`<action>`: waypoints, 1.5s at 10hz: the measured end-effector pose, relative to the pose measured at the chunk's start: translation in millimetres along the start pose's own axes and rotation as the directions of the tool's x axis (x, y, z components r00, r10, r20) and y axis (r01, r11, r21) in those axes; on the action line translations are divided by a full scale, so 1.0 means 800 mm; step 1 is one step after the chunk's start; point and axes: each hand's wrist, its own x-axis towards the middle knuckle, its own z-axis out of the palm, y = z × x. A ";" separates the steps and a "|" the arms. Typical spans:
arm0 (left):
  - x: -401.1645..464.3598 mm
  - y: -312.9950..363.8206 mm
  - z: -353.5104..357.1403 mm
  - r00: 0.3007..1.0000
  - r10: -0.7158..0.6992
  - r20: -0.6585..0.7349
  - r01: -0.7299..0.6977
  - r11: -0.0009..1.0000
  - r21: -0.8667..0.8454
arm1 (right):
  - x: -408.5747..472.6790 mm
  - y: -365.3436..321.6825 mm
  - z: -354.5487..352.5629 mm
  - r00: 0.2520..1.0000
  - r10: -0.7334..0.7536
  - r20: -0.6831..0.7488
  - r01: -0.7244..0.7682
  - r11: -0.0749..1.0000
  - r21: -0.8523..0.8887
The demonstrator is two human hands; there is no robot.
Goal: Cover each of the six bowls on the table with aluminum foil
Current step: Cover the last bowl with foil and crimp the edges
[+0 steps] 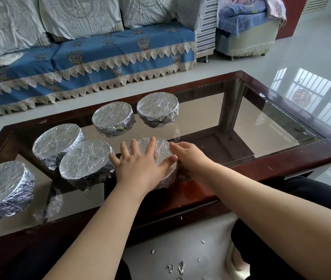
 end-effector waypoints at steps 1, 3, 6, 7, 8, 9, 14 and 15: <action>0.000 0.001 0.008 0.998 0.045 -0.044 -0.047 0.998 -0.044 | 0.005 0.008 -0.002 1.000 -0.008 -0.004 0.008 1.000 0.009; 0.007 -0.005 0.015 0.992 0.126 -0.018 -0.127 0.987 -0.098 | -0.006 0.042 0.016 0.997 -0.006 -0.080 0.034 0.935 0.354; 0.006 -0.003 0.014 0.992 0.126 -0.021 -0.127 0.986 -0.103 | 0.002 0.042 0.025 0.980 0.115 -0.165 -0.045 0.925 0.377; 0.006 -0.003 0.015 0.992 0.127 -0.024 -0.129 0.986 -0.102 | 0.008 0.040 0.027 0.971 0.156 -0.181 -0.080 0.927 0.367; 0.006 -0.002 0.014 0.992 0.128 -0.022 -0.129 0.987 -0.100 | 0.010 0.038 0.027 0.963 0.161 -0.215 -0.080 0.936 0.343; 0.006 -0.002 0.014 0.992 0.126 -0.026 -0.128 0.987 -0.098 | 0.009 0.035 0.026 0.955 0.145 -0.260 -0.056 0.946 0.321; 0.008 0.007 0.016 0.999 0.026 -0.047 -0.032 0.991 -0.132 | -0.034 0.038 0.017 0.992 -0.049 -0.117 0.073 0.975 0.212; 0.007 0.015 0.013 0.999 -0.047 -0.021 0.043 0.985 -0.167 | -0.038 0.035 0.018 0.991 -0.102 -0.090 0.121 0.965 0.234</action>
